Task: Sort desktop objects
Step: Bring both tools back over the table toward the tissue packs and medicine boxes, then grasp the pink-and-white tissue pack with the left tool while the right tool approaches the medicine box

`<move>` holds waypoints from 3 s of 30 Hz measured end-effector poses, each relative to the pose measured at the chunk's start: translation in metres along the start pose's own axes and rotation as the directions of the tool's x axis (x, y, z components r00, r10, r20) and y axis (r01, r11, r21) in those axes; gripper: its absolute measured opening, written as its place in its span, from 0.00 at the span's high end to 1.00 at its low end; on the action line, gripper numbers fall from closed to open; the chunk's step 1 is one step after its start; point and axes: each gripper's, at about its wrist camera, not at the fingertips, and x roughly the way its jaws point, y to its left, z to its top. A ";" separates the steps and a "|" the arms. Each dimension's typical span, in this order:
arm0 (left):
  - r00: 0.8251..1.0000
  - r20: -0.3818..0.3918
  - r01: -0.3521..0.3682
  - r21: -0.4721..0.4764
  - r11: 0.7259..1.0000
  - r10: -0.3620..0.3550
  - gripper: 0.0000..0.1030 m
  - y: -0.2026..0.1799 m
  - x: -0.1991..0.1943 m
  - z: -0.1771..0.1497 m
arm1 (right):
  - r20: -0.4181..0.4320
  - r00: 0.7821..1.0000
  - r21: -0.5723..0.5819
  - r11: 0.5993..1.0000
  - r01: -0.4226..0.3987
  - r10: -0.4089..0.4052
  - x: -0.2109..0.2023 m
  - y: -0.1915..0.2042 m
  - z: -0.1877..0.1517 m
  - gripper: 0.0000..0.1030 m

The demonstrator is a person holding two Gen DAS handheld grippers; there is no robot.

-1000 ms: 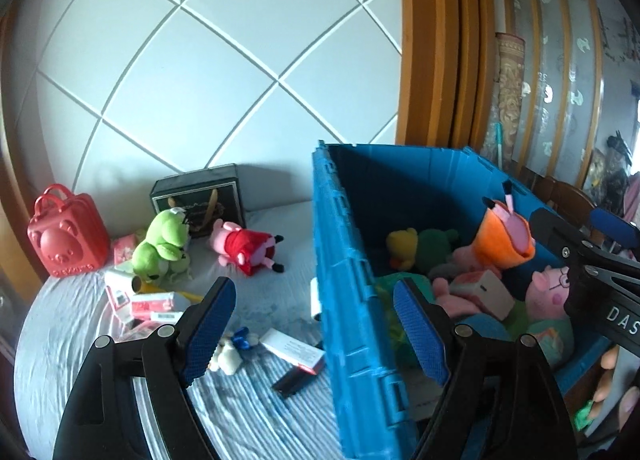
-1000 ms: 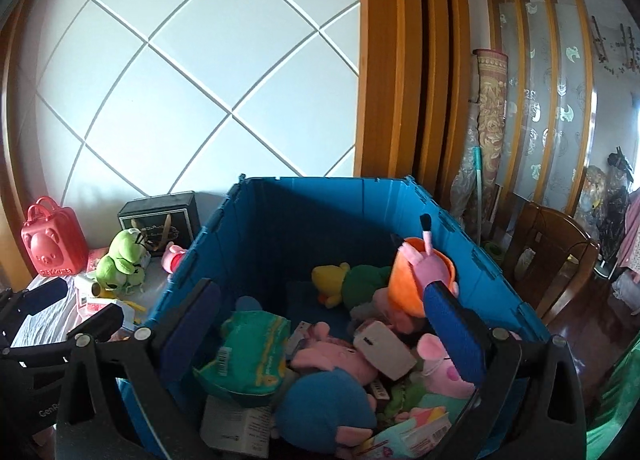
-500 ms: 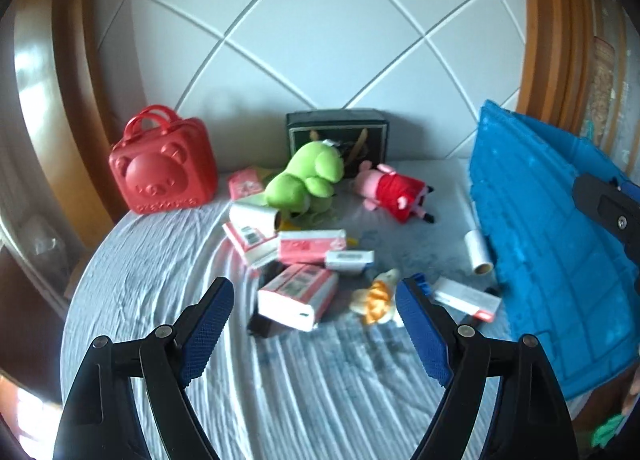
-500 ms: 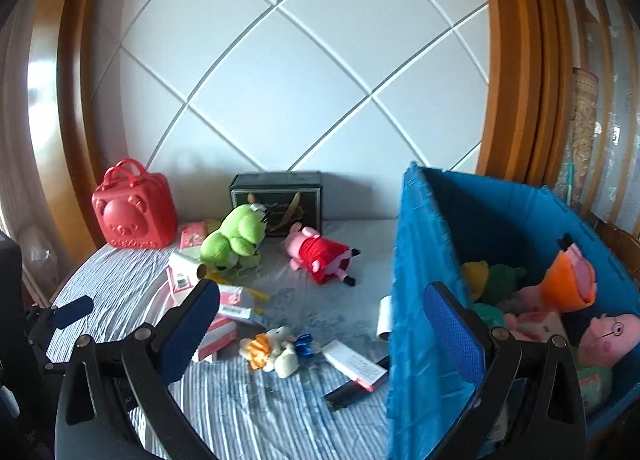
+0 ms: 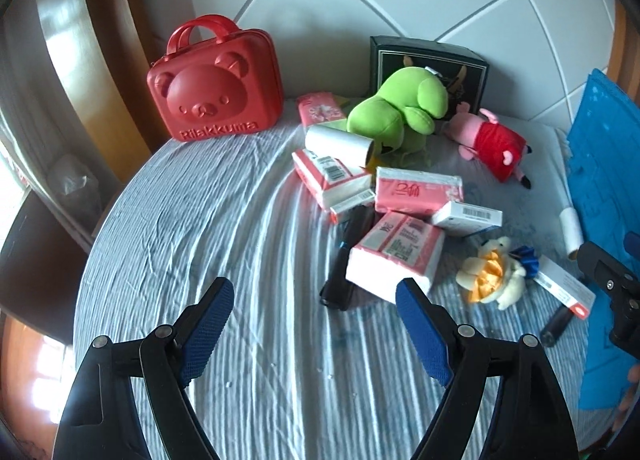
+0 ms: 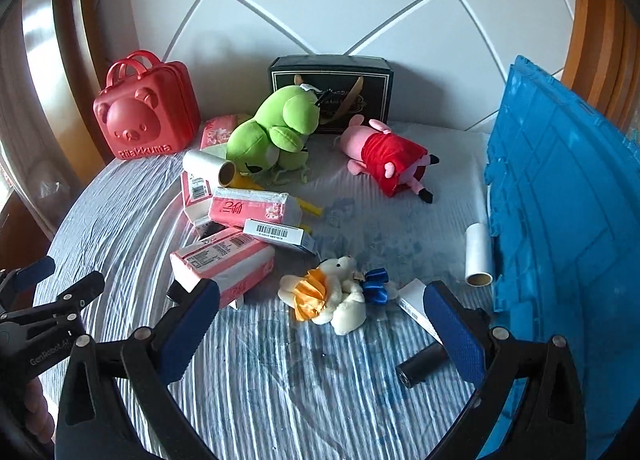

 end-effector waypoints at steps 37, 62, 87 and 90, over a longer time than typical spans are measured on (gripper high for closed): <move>0.992 -0.121 -0.046 -0.009 0.999 0.044 0.09 0.001 0.291 0.160 | -0.295 0.950 -0.008 0.995 0.102 -0.100 0.339 0.018 0.114 0.00; 0.983 -0.173 -0.067 -0.065 0.996 0.055 0.14 0.086 0.128 -0.008 | -0.312 0.946 -0.056 0.993 -0.104 0.082 0.210 0.097 0.012 0.00; 0.982 -0.185 0.045 0.061 0.997 -0.033 0.16 -0.019 0.027 -0.137 | -0.342 0.939 -0.030 0.999 0.023 -0.032 0.078 0.027 -0.119 0.00; 0.983 -0.183 0.038 0.071 0.997 -0.024 0.16 -0.020 0.019 -0.150 | -0.338 0.941 -0.026 1.000 -0.010 0.000 0.074 0.028 -0.129 0.00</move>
